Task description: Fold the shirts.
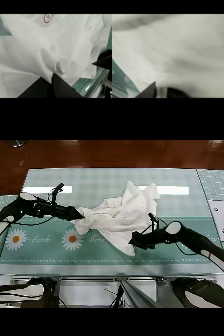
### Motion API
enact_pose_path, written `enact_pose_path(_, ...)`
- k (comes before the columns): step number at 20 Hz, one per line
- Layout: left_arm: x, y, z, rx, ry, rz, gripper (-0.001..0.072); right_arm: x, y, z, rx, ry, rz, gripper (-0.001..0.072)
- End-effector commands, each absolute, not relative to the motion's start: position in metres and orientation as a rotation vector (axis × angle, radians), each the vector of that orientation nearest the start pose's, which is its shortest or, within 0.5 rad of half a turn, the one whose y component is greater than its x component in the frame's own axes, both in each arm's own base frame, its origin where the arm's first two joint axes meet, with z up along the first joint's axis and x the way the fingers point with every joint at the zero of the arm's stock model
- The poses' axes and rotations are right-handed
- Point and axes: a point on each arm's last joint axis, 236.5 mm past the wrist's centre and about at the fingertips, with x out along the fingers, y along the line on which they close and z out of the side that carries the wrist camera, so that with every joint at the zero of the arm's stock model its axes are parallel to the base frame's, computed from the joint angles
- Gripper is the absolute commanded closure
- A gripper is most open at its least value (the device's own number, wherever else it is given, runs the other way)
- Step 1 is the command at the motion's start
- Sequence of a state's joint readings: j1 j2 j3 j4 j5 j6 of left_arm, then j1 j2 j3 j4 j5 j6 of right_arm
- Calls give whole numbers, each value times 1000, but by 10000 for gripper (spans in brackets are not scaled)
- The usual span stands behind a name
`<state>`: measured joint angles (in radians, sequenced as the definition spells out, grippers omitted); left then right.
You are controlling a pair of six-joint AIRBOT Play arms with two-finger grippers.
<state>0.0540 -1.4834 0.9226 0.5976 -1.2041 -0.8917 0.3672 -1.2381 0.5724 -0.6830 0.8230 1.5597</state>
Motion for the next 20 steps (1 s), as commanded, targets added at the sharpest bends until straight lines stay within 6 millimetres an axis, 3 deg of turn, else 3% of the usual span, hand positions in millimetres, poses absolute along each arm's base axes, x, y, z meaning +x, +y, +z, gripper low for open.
enact_pose_path(1,337,-166,-40,-575,1328,-787,687,263,255,-70,574,1490,541,685)
enact_pose_path(2,343,-166,-29,-589,1303,-787,687,276,248,-53,536,1475,571,685)
enact_pose_path(3,357,-167,-5,-622,1237,-793,687,295,237,-29,495,1442,594,685)
enact_pose_path(4,375,-169,31,-671,1137,-811,687,318,223,2,465,1382,596,685)
enact_pose_path(5,397,-169,86,-736,999,-834,687,344,208,44,438,1288,589,685)
enact_pose_path(7,423,-162,215,-770,688,-909,687,394,169,161,384,1002,541,686)
enact_pose_path(8,422,-155,280,-723,546,-928,688,406,149,233,356,831,520,686)
enact_pose_path(9,415,-148,335,-656,430,-928,688,403,134,298,319,686,512,686)
enact_pose_path(10,400,-142,387,-581,329,-916,688,386,123,358,262,557,514,686)
enact_pose_path(11,385,-133,421,-514,283,-860,688,360,115,404,202,461,505,686)
enact_pose_path(13,355,-102,460,-356,241,-630,688,304,108,467,119,289,482,685)
enact_pose_path(14,335,-86,481,-270,189,-519,688,278,105,487,93,212,468,686)
enact_pose_path(16,285,-74,522,-145,53,-395,688,227,93,512,43,107,404,685)
enact_pose_path(18,233,-75,541,-70,-30,-334,688,184,84,530,11,17,355,685)
enact_pose_path(20,186,-80,544,-10,-60,-301,688,148,82,532,-11,-16,342,686)
